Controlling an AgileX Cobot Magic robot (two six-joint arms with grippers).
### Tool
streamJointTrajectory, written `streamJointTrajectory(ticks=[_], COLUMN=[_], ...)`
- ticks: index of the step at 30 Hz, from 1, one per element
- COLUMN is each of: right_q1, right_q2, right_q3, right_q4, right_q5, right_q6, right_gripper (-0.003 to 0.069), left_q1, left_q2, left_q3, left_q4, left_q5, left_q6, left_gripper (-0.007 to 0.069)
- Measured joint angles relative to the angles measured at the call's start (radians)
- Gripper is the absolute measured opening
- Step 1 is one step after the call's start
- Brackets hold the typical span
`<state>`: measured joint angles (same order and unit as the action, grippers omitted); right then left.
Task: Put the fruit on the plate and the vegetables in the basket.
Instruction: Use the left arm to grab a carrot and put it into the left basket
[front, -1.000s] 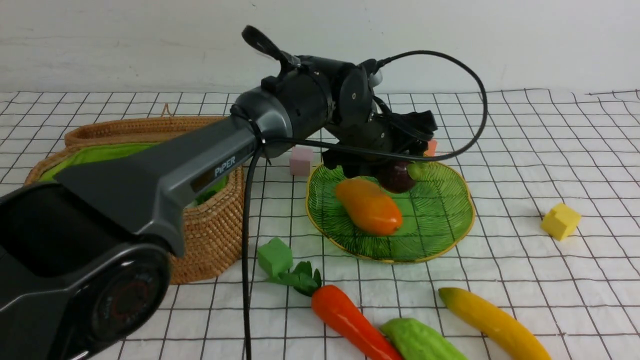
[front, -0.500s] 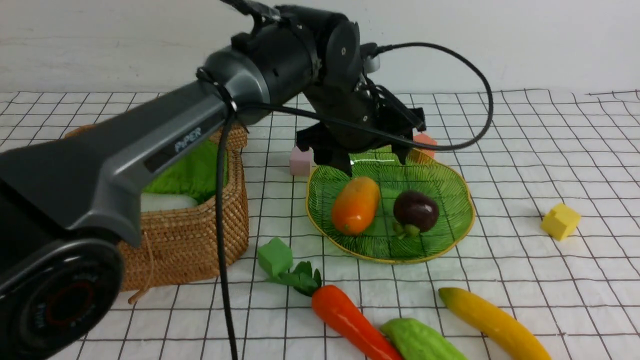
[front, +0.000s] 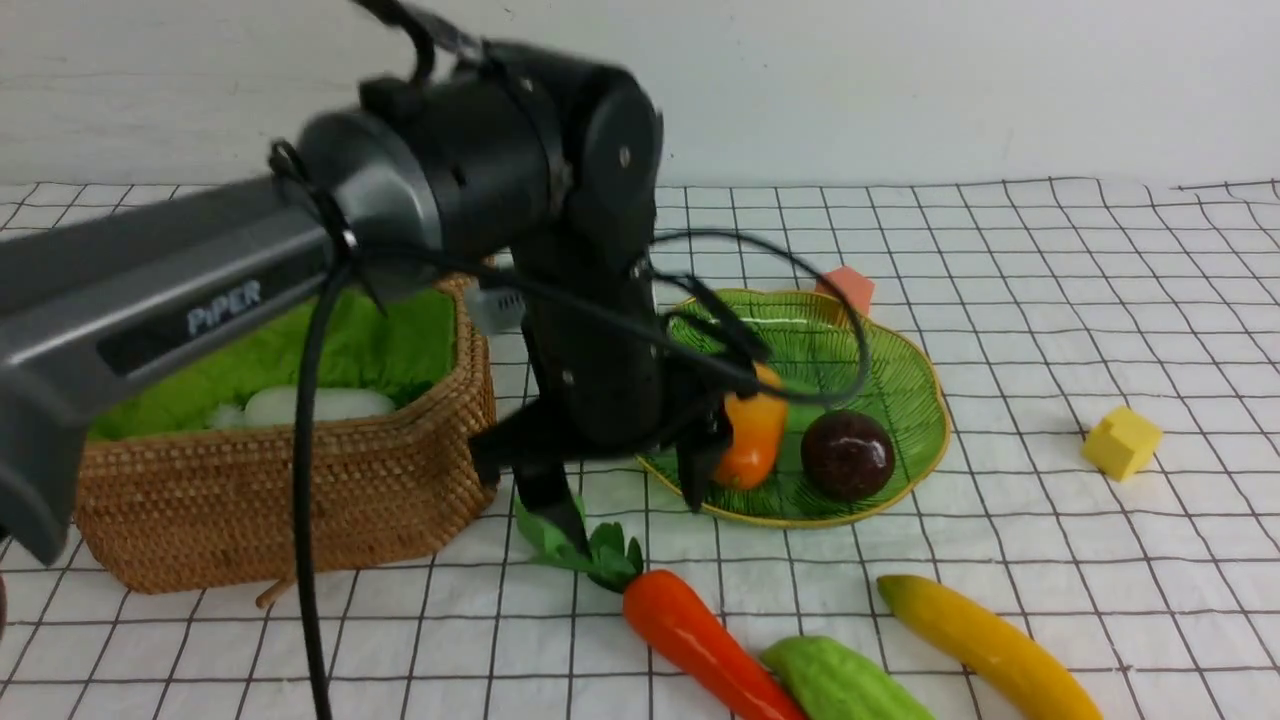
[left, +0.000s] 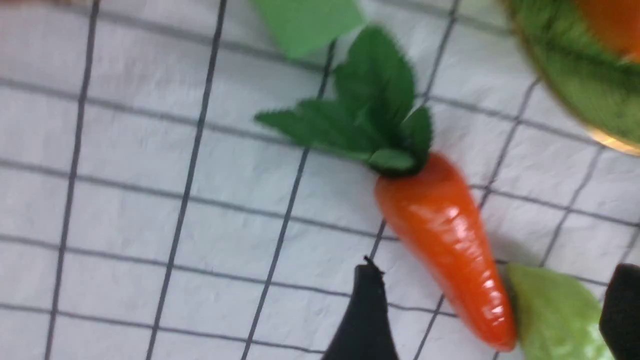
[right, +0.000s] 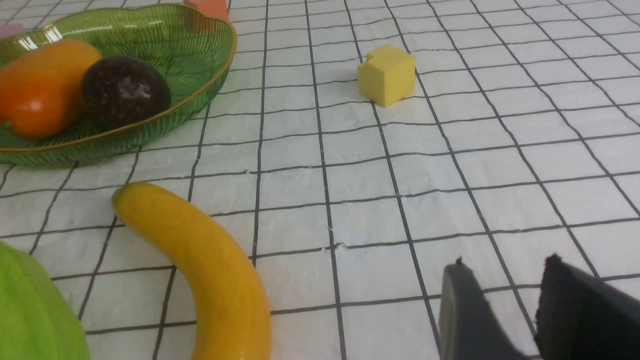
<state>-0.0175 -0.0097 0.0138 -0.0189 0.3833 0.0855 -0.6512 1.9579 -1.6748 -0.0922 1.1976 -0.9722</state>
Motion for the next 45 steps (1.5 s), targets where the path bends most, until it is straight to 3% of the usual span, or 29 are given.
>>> streamJointTrajectory(ticks=[5,14,19,22,28,33,35,40,45], right_q1=[0.000,0.000,0.000,0.000,0.000,0.000,0.000,0.000,0.000], right_q2=[0.000,0.000,0.000,0.000,0.000,0.000,0.000,0.000,0.000], right_q3=[0.000,0.000,0.000,0.000,0.000,0.000,0.000,0.000,0.000], right_q4=[0.000,0.000,0.000,0.000,0.000,0.000,0.000,0.000,0.000], right_q5=[0.000,0.000,0.000,0.000,0.000,0.000,0.000,0.000,0.000], right_q6=[0.000,0.000,0.000,0.000,0.000,0.000,0.000,0.000,0.000], right_gripper=[0.0238,0.0238,0.0238,0.0238,0.0238,0.0238,0.0238,0.0238,0.0238], left_q1=[-0.057,-0.063,-0.060,-0.051,-0.002,0.178,0.311,0.551,0.635], left_q2=[0.007,0.118,0.147,0.120,-0.074,-0.347,-0.417,-0.422,-0.322], left_q3=[0.102,0.113,0.115,0.117,0.117,0.117,0.117,0.117,0.117], left_q4=[-0.008,-0.014,-0.029,-0.030,-0.030,-0.040,-0.038,-0.016,-0.041], left_q5=[-0.094,-0.197,-0.163,-0.129,-0.066,-0.084,-0.114,-0.159,-0.173], left_q6=[-0.045,-0.072,-0.028,-0.014,0.047,0.099,0.096,0.041,-0.034], left_gripper=[0.0568,0.0561,0.0449,0.0311,0.0309,0.0309,0.0309,0.0309,0.0309])
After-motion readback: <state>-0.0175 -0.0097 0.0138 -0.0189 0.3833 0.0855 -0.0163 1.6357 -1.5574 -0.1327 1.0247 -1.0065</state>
